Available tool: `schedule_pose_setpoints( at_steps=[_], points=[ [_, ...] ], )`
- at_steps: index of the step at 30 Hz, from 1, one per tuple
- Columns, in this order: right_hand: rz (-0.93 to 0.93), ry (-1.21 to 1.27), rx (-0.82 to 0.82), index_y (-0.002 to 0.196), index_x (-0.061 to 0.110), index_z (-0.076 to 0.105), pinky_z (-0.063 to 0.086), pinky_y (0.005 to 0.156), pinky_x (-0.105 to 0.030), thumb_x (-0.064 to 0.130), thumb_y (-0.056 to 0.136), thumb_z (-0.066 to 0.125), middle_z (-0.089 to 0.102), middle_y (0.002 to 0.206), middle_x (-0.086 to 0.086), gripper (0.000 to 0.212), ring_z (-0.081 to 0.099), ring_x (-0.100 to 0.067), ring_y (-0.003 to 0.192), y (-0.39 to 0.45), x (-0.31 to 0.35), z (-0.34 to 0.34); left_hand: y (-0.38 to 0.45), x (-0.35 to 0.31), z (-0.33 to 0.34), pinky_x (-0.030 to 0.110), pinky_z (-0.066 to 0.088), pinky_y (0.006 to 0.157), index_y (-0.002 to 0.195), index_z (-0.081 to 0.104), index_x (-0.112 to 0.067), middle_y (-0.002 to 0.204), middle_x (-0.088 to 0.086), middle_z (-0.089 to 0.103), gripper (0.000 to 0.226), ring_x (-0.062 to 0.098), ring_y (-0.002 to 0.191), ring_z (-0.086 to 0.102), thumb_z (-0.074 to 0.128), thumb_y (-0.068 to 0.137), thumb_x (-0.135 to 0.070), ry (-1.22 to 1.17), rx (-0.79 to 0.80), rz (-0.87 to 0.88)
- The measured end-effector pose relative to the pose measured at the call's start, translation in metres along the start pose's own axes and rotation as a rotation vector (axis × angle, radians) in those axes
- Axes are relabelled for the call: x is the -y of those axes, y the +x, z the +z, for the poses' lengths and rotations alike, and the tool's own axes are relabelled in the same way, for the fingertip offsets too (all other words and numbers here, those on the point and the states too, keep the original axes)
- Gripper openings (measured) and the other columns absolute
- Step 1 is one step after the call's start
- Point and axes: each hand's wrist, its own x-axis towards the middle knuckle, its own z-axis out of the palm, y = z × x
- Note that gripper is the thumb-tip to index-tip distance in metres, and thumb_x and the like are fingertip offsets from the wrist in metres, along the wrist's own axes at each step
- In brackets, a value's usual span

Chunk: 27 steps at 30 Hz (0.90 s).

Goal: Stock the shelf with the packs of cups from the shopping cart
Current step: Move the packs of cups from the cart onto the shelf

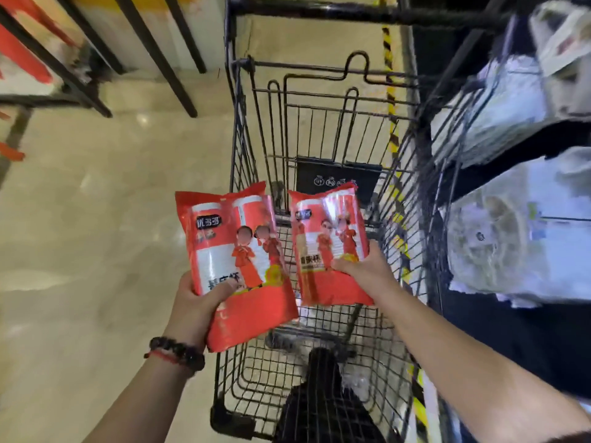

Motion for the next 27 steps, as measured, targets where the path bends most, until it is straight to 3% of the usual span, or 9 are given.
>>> schedule_pose_setpoints(
  at_steps=[3,7,9,13,16,18,21,23,27],
  points=[
    [-0.05,-0.046,-0.035,0.118,0.029,0.05,0.052,0.065,-0.028,0.04,0.057,0.091,0.068,0.107,0.011,0.074,0.067,-0.01,0.094,-0.038,0.003,-0.017,-0.027,0.0,0.009,0.062,0.054,0.089,0.127,0.054,-0.003,0.118,0.024,0.067,0.093,0.046,0.104,0.066,0.086,0.048,-0.04,0.042,0.024,0.018],
    [-0.075,-0.028,-0.093,0.137,0.032,0.042,0.053,0.097,-0.04,0.057,0.044,0.085,0.064,0.125,0.009,0.106,0.062,-0.017,0.113,-0.087,-0.005,-0.035,-0.061,0.003,0.013,0.039,0.059,0.069,0.124,0.054,-0.01,0.113,0.015,0.07,0.094,0.028,0.092,0.072,0.085,0.043,-0.043,0.091,0.05,0.072],
    [-0.073,-0.03,-0.127,0.135,0.034,0.045,0.053,0.098,-0.042,0.059,0.042,0.084,0.066,0.121,0.011,0.105,0.064,-0.017,0.111,-0.109,-0.01,-0.043,-0.07,0.005,0.012,0.034,0.057,0.065,0.124,0.054,-0.009,0.112,0.015,0.071,0.093,0.028,0.09,0.073,0.086,0.043,-0.042,0.098,0.083,0.093],
    [-0.076,-0.021,-0.178,0.136,0.033,0.046,0.055,0.094,-0.04,0.055,0.043,0.087,0.066,0.121,0.01,0.105,0.064,-0.017,0.111,-0.155,-0.02,-0.055,-0.084,0.008,0.005,0.045,0.056,0.077,0.123,0.056,-0.008,0.114,0.018,0.07,0.091,0.037,0.097,0.07,0.087,0.044,-0.039,0.077,0.126,0.131],
    [-0.115,0.027,-0.253,0.134,0.032,0.049,0.056,0.09,-0.033,0.05,0.043,0.09,0.066,0.12,0.012,0.101,0.066,-0.009,0.108,-0.193,-0.026,-0.056,-0.096,0.009,-0.003,0.04,0.057,0.073,0.115,0.056,-0.018,0.11,0.01,0.071,0.084,0.026,0.092,0.071,0.085,0.041,-0.044,0.115,0.136,0.189],
    [-0.115,0.089,-0.331,0.123,0.039,0.053,0.057,0.075,-0.023,0.053,0.036,0.088,0.07,0.108,0.017,0.095,0.068,0.004,0.091,-0.223,-0.032,-0.052,-0.104,0.011,-0.01,0.034,0.055,0.069,0.113,0.054,-0.023,0.108,0.004,0.07,0.083,0.019,0.088,0.07,0.084,0.039,-0.046,0.131,0.163,0.227],
    [-0.126,0.186,-0.415,0.114,0.038,0.056,0.059,0.069,-0.029,0.043,0.036,0.088,0.074,0.098,0.012,0.085,0.073,-0.004,0.085,-0.269,-0.051,-0.049,-0.12,0.013,-0.022,0.027,0.054,0.067,0.116,0.054,-0.024,0.106,-0.001,0.07,0.087,0.012,0.087,0.071,0.085,0.039,-0.049,0.176,0.224,0.293],
    [-0.146,0.206,-0.451,0.11,0.035,0.058,0.058,0.065,-0.026,0.033,0.043,0.089,0.076,0.097,0.009,0.075,0.074,-0.006,0.082,-0.298,-0.065,-0.047,-0.131,0.016,-0.028,0.016,0.053,0.061,0.111,0.055,-0.029,0.101,-0.006,0.071,0.081,0.001,0.08,0.07,0.085,0.038,-0.048,0.196,0.264,0.339],
    [-0.156,0.25,-0.56,0.12,0.029,0.057,0.058,0.082,-0.039,0.033,0.048,0.091,0.075,0.106,0.006,0.08,0.074,-0.014,0.094,-0.348,-0.095,-0.045,-0.156,0.023,-0.03,0.017,0.054,0.056,0.106,0.055,-0.031,0.103,-0.004,0.071,0.078,0.0,0.074,0.071,0.086,0.036,-0.047,0.189,0.368,0.326]
  ],
)
